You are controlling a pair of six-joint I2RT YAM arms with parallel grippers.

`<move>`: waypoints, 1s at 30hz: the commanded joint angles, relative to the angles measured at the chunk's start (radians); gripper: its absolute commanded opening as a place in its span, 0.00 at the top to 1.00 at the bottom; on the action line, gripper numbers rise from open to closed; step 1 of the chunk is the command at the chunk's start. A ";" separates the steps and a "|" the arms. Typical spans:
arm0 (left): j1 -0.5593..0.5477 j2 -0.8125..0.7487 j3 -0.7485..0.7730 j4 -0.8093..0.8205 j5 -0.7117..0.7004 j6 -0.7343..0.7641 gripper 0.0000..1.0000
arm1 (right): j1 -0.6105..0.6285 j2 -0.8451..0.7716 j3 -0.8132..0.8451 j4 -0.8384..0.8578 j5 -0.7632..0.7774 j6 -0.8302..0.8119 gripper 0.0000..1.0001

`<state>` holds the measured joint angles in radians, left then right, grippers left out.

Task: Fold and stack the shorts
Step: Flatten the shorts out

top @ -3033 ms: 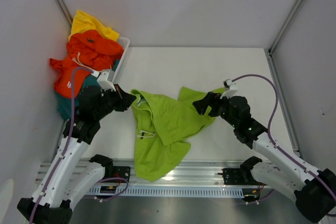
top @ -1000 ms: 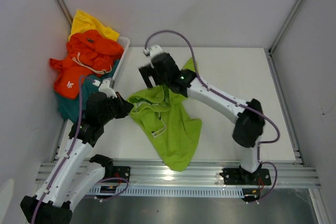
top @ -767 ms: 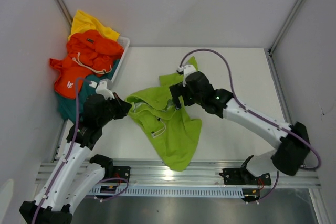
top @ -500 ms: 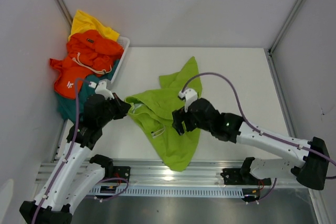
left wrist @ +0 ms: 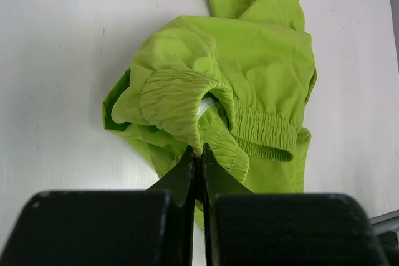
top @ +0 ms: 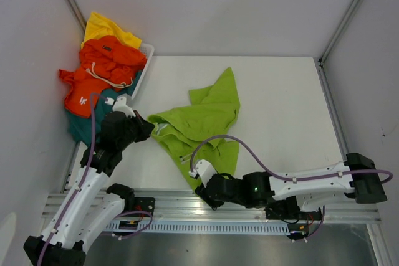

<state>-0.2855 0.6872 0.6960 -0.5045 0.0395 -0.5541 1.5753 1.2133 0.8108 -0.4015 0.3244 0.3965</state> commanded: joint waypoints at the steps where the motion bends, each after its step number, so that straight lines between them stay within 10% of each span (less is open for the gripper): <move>1: -0.003 0.000 0.019 0.006 -0.010 -0.018 1.00 | 0.054 0.052 0.004 -0.002 0.039 0.041 0.44; 22: -0.003 0.009 0.034 -0.005 -0.023 -0.012 1.00 | 0.057 0.304 -0.041 0.036 0.147 0.140 0.49; 30: -0.003 0.018 0.048 -0.014 -0.035 -0.023 1.00 | 0.068 0.327 0.011 -0.025 0.177 0.153 1.00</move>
<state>-0.2855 0.7048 0.6983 -0.5209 0.0254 -0.5594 1.6390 1.5410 0.7876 -0.3855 0.4587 0.5327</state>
